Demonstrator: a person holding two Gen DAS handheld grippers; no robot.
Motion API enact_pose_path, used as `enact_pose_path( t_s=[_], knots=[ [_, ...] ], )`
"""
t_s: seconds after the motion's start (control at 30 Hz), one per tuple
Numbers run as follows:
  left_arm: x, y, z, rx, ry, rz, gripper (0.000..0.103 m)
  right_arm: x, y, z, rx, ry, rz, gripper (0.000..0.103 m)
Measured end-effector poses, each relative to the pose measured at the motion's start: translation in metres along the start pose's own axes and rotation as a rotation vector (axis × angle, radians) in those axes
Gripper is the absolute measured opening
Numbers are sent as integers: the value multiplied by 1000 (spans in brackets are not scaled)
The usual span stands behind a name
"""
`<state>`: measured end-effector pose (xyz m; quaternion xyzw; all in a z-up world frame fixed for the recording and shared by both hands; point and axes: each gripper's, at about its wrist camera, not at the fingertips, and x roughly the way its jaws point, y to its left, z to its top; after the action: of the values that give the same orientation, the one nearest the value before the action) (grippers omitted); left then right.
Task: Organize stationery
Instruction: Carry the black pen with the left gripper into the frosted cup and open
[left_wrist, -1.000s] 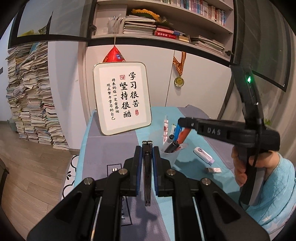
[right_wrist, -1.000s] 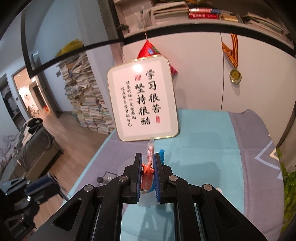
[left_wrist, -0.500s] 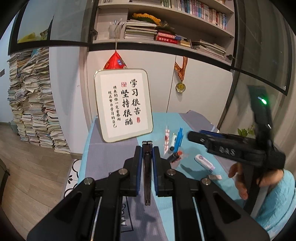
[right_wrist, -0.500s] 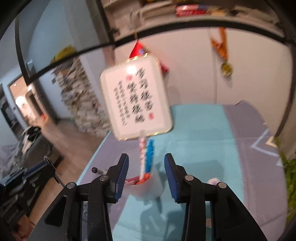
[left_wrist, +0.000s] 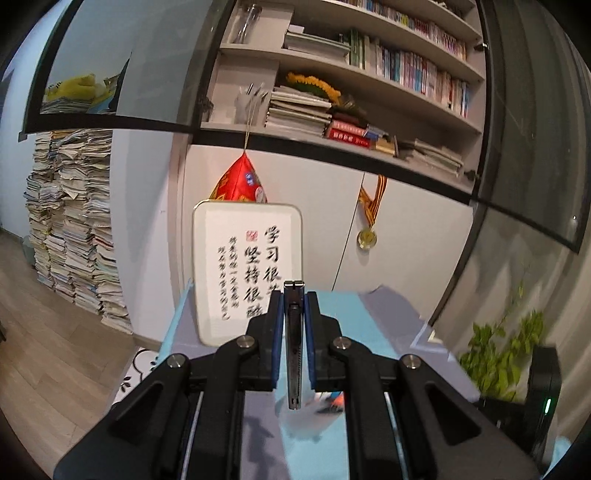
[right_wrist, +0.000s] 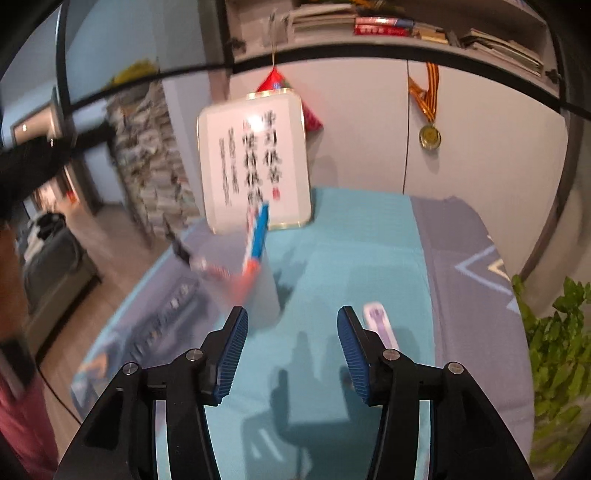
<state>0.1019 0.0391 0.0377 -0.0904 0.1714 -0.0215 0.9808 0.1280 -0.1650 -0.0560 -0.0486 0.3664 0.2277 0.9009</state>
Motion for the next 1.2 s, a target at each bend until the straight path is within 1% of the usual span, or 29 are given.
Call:
enact_pose_path(
  t_s=[0.07, 0.13, 0.2, 0.43, 0.5, 0.57, 0.73, 1.03, 1.07, 1.2],
  knots=[
    [9, -5, 2, 3, -5, -5, 9, 0, -2, -8, -7, 8, -30, 51],
    [19, -11, 2, 12, -3, -4, 9, -2, -7, -17, -6, 10, -36, 51],
    [31, -16, 0, 28, 17, -3, 9, -3, -15, -23, 15, 8, -57, 51],
    [56, -20, -22, 75, 104, 17, 9, -7, -52, -37, 159, 3, -182, 51],
    [60, -18, -27, 82, 126, 25, 9, -6, -59, -39, 196, 11, -173, 51],
    [62, -15, -32, 81, 148, 26, 9, -4, -62, -40, 201, 20, -152, 51],
    [69, -14, -40, 85, 199, 23, 9, 0, -60, -42, 182, 46, -129, 51],
    [71, -17, -50, 101, 256, 16, 10, 3, -58, -48, 127, 87, -130, 51],
    [70, -16, -51, 101, 256, 18, 11, 5, -58, -48, 117, 95, -129, 51],
    [62, -14, -49, 101, 236, 31, 26, 13, -62, -54, 82, 137, -113, 51]
  ],
)
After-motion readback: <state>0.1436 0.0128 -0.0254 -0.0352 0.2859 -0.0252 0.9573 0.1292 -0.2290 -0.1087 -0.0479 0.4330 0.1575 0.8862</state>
